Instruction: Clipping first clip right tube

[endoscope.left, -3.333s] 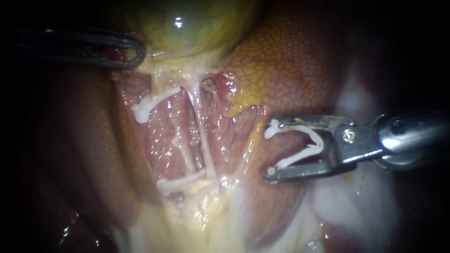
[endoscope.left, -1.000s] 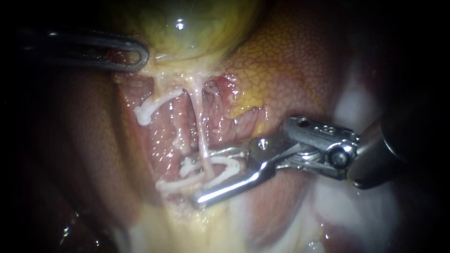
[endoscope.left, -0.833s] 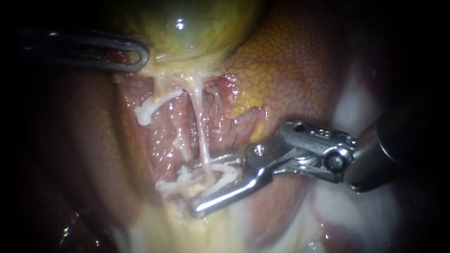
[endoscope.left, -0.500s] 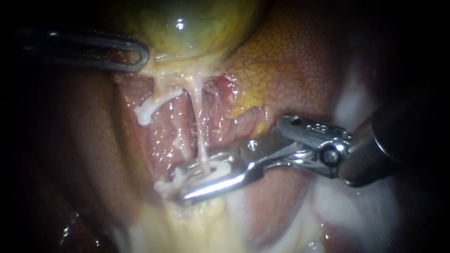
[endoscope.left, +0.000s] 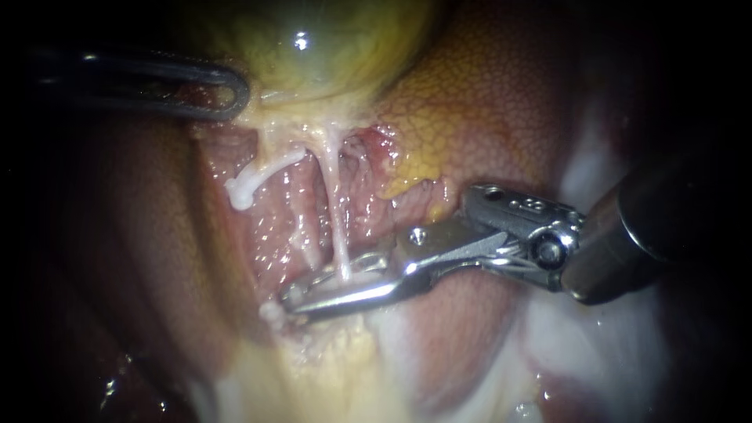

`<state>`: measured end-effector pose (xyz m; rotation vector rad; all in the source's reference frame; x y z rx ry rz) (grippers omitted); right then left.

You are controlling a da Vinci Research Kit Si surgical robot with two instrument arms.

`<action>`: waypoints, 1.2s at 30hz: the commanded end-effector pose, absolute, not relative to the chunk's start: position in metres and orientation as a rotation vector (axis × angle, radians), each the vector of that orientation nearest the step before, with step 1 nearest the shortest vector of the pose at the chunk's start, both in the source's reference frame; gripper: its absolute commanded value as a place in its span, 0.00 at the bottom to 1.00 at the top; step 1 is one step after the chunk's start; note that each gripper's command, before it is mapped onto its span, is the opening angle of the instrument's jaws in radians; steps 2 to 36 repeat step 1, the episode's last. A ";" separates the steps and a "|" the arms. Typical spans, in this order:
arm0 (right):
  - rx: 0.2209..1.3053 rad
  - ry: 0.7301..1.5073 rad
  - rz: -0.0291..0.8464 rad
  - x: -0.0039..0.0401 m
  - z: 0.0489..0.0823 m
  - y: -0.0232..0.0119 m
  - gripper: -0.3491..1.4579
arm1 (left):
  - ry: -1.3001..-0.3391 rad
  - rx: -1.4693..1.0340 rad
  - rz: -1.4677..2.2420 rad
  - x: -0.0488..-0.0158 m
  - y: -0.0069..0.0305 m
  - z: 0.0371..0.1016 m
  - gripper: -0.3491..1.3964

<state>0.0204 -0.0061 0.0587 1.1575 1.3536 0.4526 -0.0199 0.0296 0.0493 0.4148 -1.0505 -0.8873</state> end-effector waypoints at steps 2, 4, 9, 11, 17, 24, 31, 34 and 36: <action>1.158 1.354 0.452 0.0204 0.0586 -0.0062 0.00 | -1.051 0.415 -0.888 -0.0200 0.0296 0.0493 0.00; 1.158 1.354 0.452 0.0204 0.0586 -0.0062 0.00 | -1.051 0.415 -0.888 -0.0200 0.0296 0.0493 0.00; 1.158 1.354 0.452 0.0204 0.0586 -0.0062 0.00 | -1.051 0.415 -0.888 -0.0200 0.0296 0.0493 0.00; 1.158 1.354 0.452 0.0204 0.0586 -0.0062 0.00 | -1.051 0.415 -0.888 -0.0200 0.0296 0.0493 0.00; 1.158 1.354 0.452 0.0204 0.0586 -0.0062 0.00 | -1.051 0.415 -0.888 -0.0200 0.0296 0.0493 0.00; 1.158 1.354 0.452 0.0204 0.0586 -0.0062 0.00 | -1.051 0.415 -0.888 -0.0200 0.0296 0.0493 0.00; 1.158 1.354 0.452 0.0204 0.0586 -0.0062 0.00 | -1.051 0.415 -0.888 -0.0200 0.0296 0.0493 0.00; 1.158 1.354 0.452 0.0204 0.0586 -0.0062 0.00 | -1.051 0.415 -0.888 -0.0200 0.0296 0.0493 0.00; 1.158 1.354 0.452 0.0204 0.0586 -0.0062 0.00 | -1.051 0.415 -0.888 -0.0200 0.0296 0.0493 0.00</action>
